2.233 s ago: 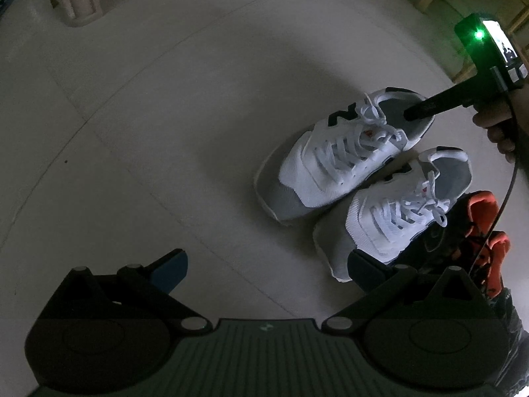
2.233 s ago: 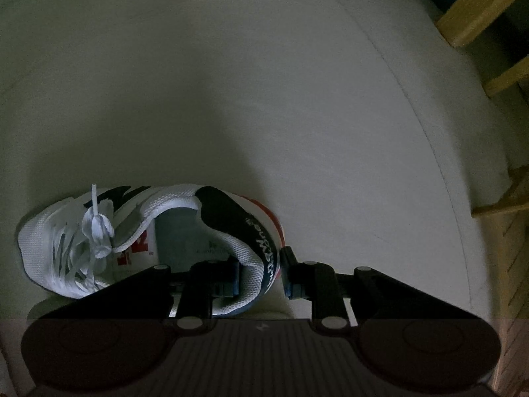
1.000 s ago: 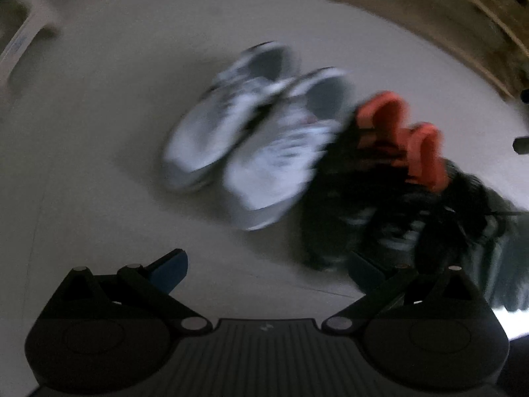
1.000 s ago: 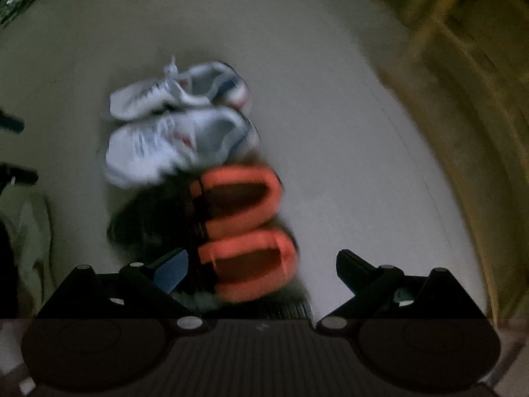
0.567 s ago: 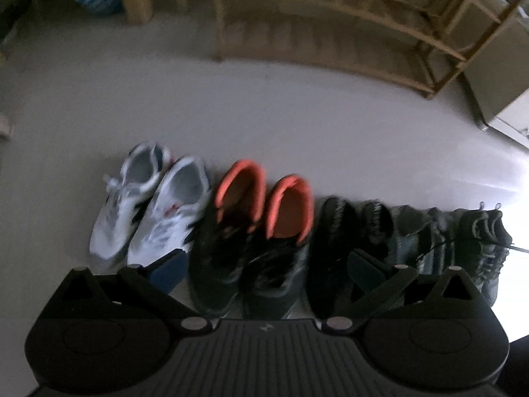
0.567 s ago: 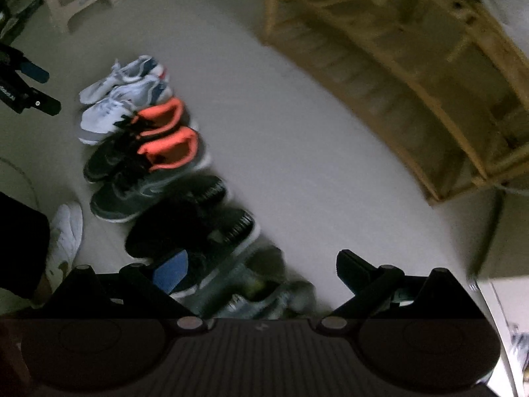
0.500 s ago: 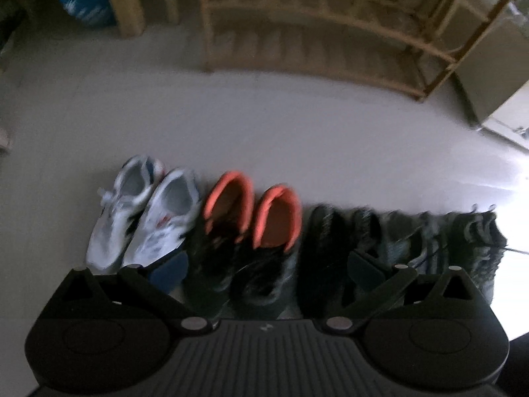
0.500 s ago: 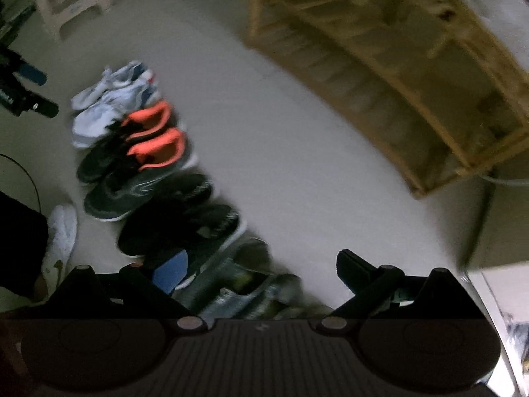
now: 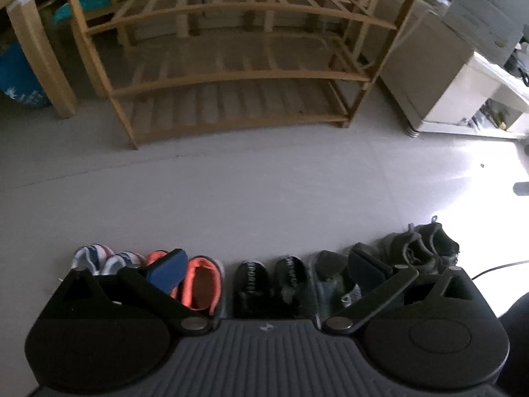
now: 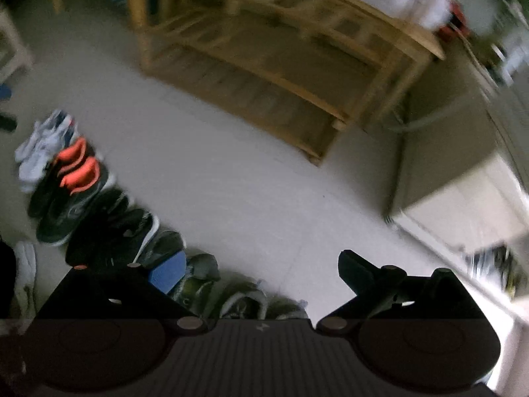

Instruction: Organize scattered shoes

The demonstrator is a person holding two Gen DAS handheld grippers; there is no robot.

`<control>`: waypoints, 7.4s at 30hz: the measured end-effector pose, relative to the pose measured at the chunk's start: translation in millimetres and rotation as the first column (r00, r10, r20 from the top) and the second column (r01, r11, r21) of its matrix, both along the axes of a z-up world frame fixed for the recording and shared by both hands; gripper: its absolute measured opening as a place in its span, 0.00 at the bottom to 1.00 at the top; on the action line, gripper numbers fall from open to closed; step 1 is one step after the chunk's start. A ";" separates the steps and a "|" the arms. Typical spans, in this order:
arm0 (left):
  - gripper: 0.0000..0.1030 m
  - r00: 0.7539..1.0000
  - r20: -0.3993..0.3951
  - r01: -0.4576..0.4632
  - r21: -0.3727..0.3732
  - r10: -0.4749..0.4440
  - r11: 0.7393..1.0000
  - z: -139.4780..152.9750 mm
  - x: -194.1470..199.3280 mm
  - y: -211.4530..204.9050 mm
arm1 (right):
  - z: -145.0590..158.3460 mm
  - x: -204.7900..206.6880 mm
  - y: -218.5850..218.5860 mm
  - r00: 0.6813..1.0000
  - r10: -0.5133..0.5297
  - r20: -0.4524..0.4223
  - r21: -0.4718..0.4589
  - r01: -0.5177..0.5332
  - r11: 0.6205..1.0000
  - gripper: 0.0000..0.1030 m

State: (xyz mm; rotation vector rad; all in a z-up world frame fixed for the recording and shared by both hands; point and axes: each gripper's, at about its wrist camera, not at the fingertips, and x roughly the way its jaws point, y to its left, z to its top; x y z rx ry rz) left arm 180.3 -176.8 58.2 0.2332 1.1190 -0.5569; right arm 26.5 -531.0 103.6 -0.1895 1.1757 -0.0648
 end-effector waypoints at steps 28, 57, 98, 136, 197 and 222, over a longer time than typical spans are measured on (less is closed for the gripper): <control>1.00 0.994 -0.063 0.080 -0.149 -0.090 0.986 11.9 -16.6 -15.7 | 79.7 -141.0 -60.0 0.969 -0.242 -0.041 -0.155 0.233 0.960 1.00; 1.00 0.978 -0.198 0.055 -0.081 -0.070 0.995 -99.5 -24.5 -75.9 | -283.8 -42.4 -98.9 0.950 -0.214 -0.226 0.089 0.239 0.967 0.89; 1.00 0.957 -0.286 -0.067 -0.081 0.041 0.994 -112.4 -5.7 -57.1 | -379.1 -16.5 -99.0 0.825 -0.363 -0.433 0.137 0.458 0.878 0.50; 1.00 0.970 -0.186 -0.190 -0.170 0.158 0.967 -83.9 0.0 -17.5 | -265.6 -21.5 -79.3 0.882 -0.458 -0.112 0.129 0.470 0.873 0.26; 1.00 0.959 -0.160 -0.269 -0.247 0.235 0.931 -53.0 33.8 12.4 | 11.8 402.0 -63.5 0.732 -0.323 0.600 0.198 0.255 0.946 0.26; 1.00 0.951 -0.229 -0.261 -0.244 0.206 0.934 -56.3 32.8 8.7 | -14.4 476.0 -84.5 0.557 -0.309 0.771 0.191 0.261 0.946 0.32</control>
